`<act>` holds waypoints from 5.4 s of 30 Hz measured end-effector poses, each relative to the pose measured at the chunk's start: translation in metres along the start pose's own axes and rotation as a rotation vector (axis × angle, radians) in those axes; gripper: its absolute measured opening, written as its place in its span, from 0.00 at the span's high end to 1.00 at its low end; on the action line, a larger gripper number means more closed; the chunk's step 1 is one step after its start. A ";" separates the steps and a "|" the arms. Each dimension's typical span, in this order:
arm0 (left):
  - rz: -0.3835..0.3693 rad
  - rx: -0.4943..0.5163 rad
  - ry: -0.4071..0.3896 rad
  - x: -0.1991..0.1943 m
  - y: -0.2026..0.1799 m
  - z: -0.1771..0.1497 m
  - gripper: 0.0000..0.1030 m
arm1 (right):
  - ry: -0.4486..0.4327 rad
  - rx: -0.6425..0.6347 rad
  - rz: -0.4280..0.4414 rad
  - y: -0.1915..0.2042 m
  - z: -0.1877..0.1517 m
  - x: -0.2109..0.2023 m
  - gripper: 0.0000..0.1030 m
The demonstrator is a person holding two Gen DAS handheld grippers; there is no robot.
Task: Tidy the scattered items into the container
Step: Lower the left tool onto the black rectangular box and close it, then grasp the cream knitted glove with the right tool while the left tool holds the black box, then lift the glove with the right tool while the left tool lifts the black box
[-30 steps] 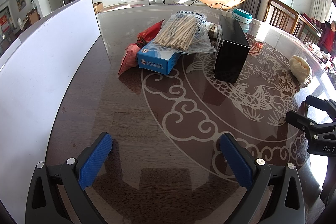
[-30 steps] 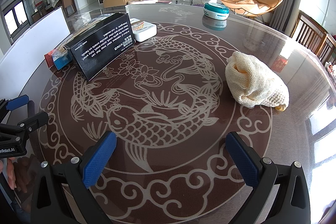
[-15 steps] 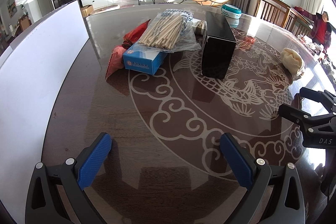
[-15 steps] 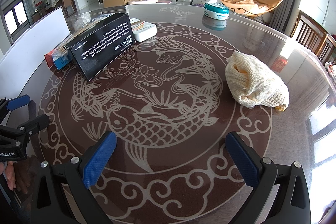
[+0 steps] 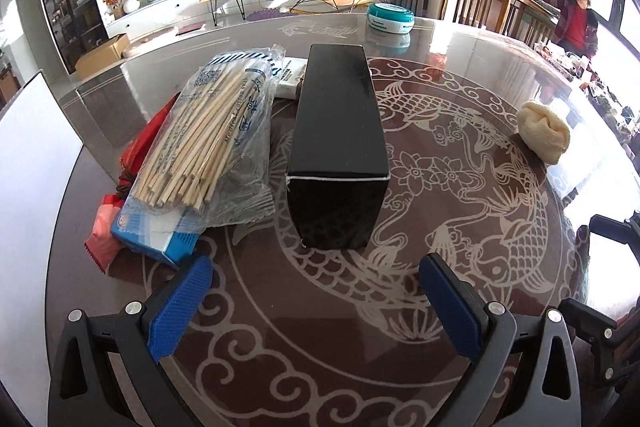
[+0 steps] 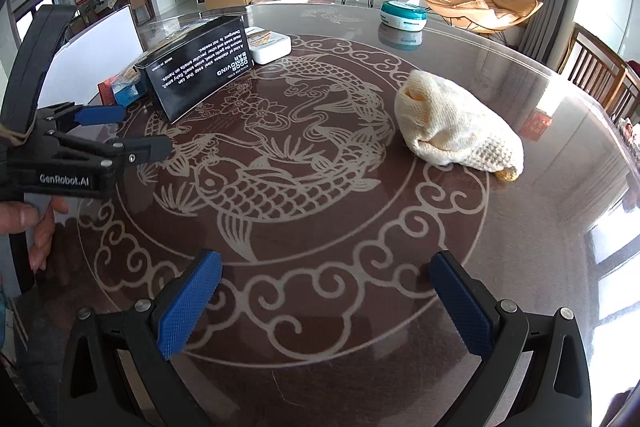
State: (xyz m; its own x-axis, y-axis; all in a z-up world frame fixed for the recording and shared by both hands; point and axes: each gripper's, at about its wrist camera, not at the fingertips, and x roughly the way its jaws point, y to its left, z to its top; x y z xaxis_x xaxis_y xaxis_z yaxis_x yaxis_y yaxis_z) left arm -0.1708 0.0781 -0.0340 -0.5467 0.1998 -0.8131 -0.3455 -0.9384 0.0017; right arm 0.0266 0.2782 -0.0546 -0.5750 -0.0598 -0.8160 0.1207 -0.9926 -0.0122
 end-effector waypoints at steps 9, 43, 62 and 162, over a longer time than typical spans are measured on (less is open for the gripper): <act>-0.021 0.038 -0.018 0.020 -0.020 0.035 0.14 | 0.001 0.104 -0.075 -0.033 -0.016 -0.013 0.00; 0.104 -0.137 -0.018 -0.063 0.003 -0.076 0.05 | -0.007 0.190 -0.117 -0.045 -0.020 -0.018 0.00; 0.096 -0.128 -0.004 -0.058 0.001 -0.075 0.00 | -0.073 0.651 0.632 -0.109 0.103 0.053 0.00; 0.099 -0.128 -0.004 -0.058 0.001 -0.076 0.00 | -0.005 -0.128 0.095 0.034 0.013 0.019 0.00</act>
State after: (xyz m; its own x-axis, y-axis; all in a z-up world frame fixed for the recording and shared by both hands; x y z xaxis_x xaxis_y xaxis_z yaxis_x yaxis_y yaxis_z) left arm -0.0815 0.0447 -0.0309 -0.5761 0.1053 -0.8105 -0.1896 -0.9818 0.0072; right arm 0.0091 0.2421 -0.0631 -0.5603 -0.1536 -0.8139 0.2769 -0.9609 -0.0093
